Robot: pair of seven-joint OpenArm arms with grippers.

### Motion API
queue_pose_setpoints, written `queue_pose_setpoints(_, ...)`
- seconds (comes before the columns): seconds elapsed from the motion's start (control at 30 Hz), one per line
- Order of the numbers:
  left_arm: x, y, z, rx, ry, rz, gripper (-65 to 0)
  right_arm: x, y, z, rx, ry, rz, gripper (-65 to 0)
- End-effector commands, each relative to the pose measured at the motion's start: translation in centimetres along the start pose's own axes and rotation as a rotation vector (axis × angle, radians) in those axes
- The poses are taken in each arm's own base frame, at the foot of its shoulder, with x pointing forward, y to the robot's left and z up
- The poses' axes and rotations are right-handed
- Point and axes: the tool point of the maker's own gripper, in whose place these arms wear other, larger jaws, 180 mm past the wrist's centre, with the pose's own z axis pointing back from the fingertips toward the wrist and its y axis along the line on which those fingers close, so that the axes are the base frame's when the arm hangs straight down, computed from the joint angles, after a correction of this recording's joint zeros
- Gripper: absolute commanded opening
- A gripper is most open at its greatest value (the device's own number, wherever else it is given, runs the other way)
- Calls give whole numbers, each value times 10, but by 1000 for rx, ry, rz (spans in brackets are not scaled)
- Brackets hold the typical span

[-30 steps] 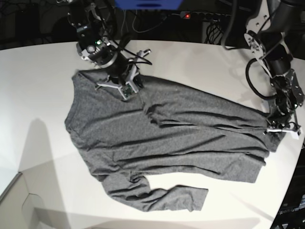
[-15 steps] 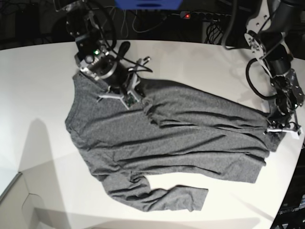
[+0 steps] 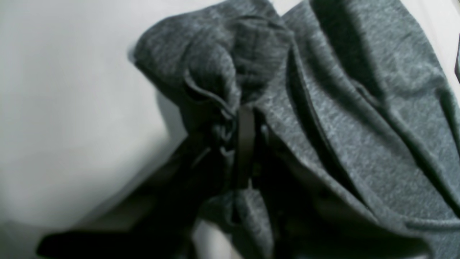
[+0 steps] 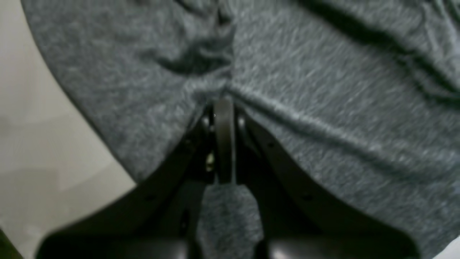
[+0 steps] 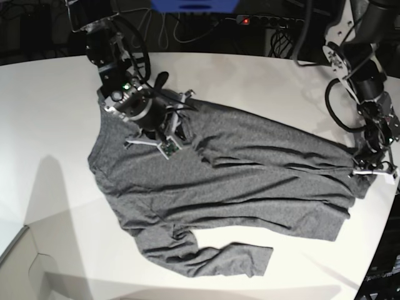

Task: Layout the t-shirt on the table in an organized manner, then fold the t-shirt properly
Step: 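Grasp the collar edge with the right gripper near the neckline, then hold the shirt with the left gripper and lift the collar with the right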

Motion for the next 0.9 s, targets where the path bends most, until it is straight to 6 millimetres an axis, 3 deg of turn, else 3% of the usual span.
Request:
queue_pose_setpoints(0.0, 34, -7, 2, -17, -83, 0, -650, 14, 3, 5, 9, -50, 0, -650)
queue_pose_setpoints(0.1, 38, -10, 2, -23, -89, 3, -650, 17, 6, 12, 6, -27, 12, -643)
queue_pose_setpoints(0.3, 38, -10, 2, -24, -88, 2, -650, 31, 3, 27, -19, -19, 39, -410)
queue_pose_setpoints(0.4, 36, -9, 2, -22, -86, 1, -650, 32, 12, 31, -8, -29, 22, -333)
queue_pose_setpoints(0.63, 36, -9, 2, -21, -85, 2, -650, 13, 40, 18, 51, 19, -63, -325)
queue_pose_setpoints(0.87, 36, -9, 2, -21, -85, 2, -650, 6, 43, 13, 60, 42, -73, -323)
